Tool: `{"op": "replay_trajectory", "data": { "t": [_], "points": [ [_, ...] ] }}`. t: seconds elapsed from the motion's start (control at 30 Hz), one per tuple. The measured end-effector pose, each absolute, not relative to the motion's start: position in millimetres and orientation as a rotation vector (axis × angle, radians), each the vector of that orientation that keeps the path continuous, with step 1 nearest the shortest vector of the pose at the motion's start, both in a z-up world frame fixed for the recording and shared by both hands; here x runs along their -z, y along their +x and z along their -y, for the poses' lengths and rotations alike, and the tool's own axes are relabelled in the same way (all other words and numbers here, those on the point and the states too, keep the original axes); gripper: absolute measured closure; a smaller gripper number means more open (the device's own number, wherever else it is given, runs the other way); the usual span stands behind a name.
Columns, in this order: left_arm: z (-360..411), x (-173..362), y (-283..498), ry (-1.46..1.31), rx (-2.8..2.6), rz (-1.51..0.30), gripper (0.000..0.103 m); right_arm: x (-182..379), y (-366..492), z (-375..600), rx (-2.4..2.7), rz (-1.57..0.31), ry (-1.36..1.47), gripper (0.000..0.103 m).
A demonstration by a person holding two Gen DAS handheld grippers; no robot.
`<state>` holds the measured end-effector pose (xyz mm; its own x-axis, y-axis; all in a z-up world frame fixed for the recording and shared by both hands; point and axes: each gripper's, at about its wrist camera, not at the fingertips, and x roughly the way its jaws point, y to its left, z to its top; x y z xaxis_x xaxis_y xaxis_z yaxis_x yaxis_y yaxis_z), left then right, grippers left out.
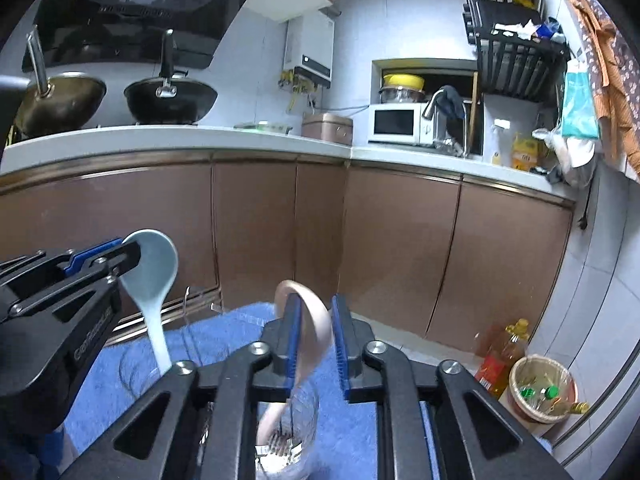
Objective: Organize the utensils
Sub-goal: 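Lower the light-blue spoon into the holder with the left tool while the right drops the pink spoon in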
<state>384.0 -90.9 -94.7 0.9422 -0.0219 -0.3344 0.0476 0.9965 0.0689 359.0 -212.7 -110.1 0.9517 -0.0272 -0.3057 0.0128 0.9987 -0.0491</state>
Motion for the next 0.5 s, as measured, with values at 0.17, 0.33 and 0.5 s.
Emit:
{"op": "replay_trajectory", "data": {
  "t": [0.17, 0.33, 0.5],
  "points": [
    [85.2, 99.3, 378.9, 0.057, 0.062, -0.349, 0.092, 108.8, 346.4, 212.1, 0.007, -0.309, -0.043, 0.065],
    [72.7, 94.0, 363.1, 0.045, 0.093, -0.36, 0.088, 99.5, 326.9, 217.4, 0.011, -0.306, -0.029, 0.057],
    [51.3, 65.0, 326.0, -0.02, 0.182, -0.306, 0.075, 79.5, 291.2, 224.0, 0.02, -0.278, -0.005, 0.044]
  ]
}}
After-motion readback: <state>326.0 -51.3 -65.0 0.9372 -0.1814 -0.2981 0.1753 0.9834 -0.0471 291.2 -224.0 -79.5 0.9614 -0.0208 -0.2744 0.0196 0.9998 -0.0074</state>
